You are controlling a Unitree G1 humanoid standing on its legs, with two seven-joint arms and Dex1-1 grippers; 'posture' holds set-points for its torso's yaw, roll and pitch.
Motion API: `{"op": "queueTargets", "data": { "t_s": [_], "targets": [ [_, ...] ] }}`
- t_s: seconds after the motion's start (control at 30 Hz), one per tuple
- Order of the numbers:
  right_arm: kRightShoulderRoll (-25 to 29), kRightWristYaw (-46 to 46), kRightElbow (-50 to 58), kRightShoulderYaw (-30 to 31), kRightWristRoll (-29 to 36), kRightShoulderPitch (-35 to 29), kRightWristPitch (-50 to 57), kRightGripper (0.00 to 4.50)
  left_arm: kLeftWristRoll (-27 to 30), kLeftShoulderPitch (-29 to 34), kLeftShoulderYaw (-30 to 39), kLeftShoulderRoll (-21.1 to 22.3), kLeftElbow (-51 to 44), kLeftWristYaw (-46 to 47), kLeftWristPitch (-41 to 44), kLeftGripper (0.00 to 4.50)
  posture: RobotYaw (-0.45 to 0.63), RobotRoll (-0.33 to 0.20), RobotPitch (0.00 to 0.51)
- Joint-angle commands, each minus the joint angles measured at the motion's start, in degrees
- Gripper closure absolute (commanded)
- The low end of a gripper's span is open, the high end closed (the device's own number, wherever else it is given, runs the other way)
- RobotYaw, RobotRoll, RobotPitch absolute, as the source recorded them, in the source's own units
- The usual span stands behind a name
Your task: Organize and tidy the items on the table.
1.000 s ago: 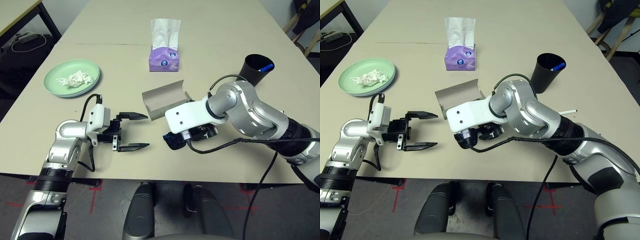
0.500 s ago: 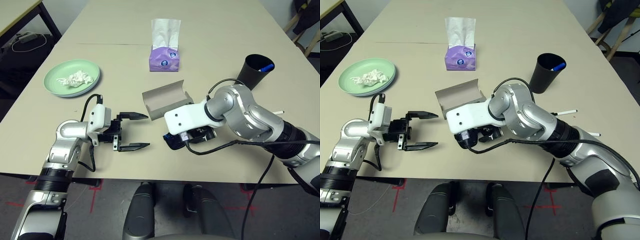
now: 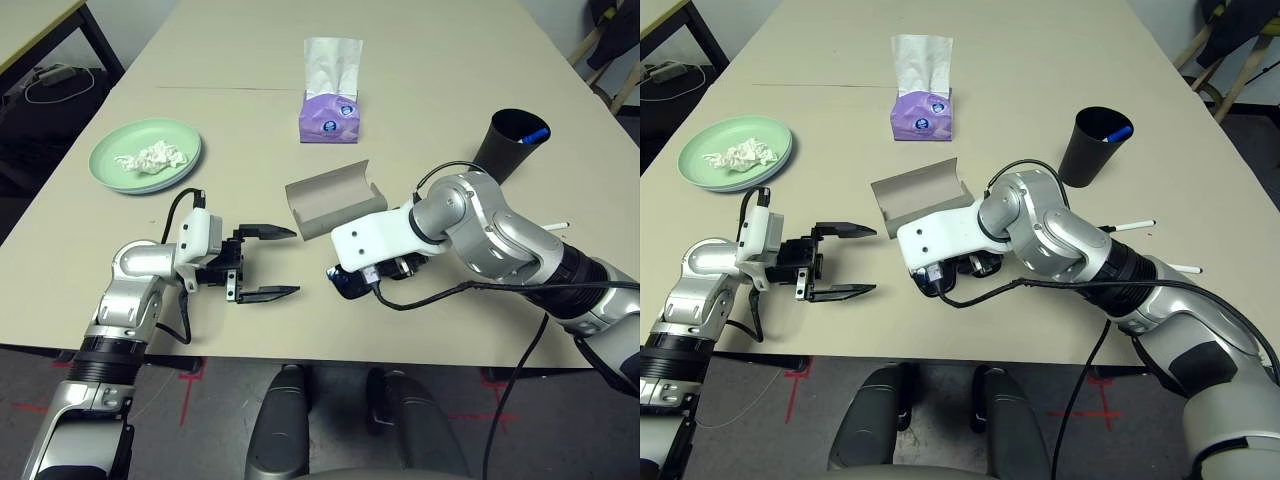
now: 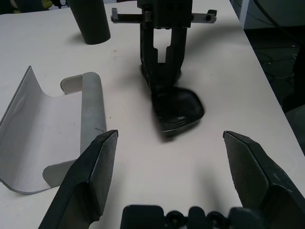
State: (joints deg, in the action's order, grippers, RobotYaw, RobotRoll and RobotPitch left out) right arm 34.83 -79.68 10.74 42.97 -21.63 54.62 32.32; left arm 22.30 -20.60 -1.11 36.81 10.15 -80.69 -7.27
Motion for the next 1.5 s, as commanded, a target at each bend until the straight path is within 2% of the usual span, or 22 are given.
{"op": "queueTargets", "data": {
  "t_s": [0.03, 0.3, 0.4, 0.5, 0.67, 1.0, 1.2, 1.5],
  "targets": [
    [-0.45, -0.62, -0.14, -1.45, 0.66, 0.92, -0.79, 4.13, -0.59, 0.84, -0.67, 0.2, 0.03, -0.28, -0.57, 0.0, 0.21, 0.0, 0.162],
    [0.91, -3.46, 1.09, -5.38, 2.91, 4.7, -2.84, 4.13, -0.7, 0.2, -0.67, 0.29, 1.38, -0.76, -0.81, 0.0, 0.19, 0.0, 0.158],
    [1.21, -3.37, -1.4, -7.06, 3.21, 7.38, -5.95, 4.13, -0.75, -0.13, -0.63, 0.2, 1.78, -0.51, -0.69, 0.0, 0.19, 0.0, 0.157],
    [-0.01, -0.4, -6.63, -7.72, 1.99, 10.21, -10.46, 4.13, -0.21, -0.34, -0.09, -0.31, 1.56, 1.19, 0.73, 0.0, 0.19, 0.0, 0.156],
    [-3.04, 6.13, -14.13, -6.97, -1.75, 11.07, -16.2, 4.13, -0.38, 0.53, 0.54, -0.52, -0.01, 5.14, 2.63, 0.0, 0.19, 0.0, 0.159],
    [-9.95, 14.62, -29.45, -6.38, -8.26, 13.78, -24.78, 4.13, -1.83, 0.73, 0.31, 0.18, -0.9, 7.62, 1.06, 0.0, 0.2, 0.0, 0.164],
    [-12.27, 15.77, -34.56, -6.57, -9.54, 14.86, -29.69, 4.13, -1.89, 1.35, 0.16, 0.24, -2.34, 8.39, 1.7, 0.0, 0.21, 0.0, 0.166],
    [-14.68, 15.42, -36.66, -7.13, -10.34, 15.57, -31.17, 4.13, -1.76, 3.23, -0.09, 0.12, -4.48, 9.34, 2.4, 0.0, 0.22, 0.0, 0.161]
  ]
}}
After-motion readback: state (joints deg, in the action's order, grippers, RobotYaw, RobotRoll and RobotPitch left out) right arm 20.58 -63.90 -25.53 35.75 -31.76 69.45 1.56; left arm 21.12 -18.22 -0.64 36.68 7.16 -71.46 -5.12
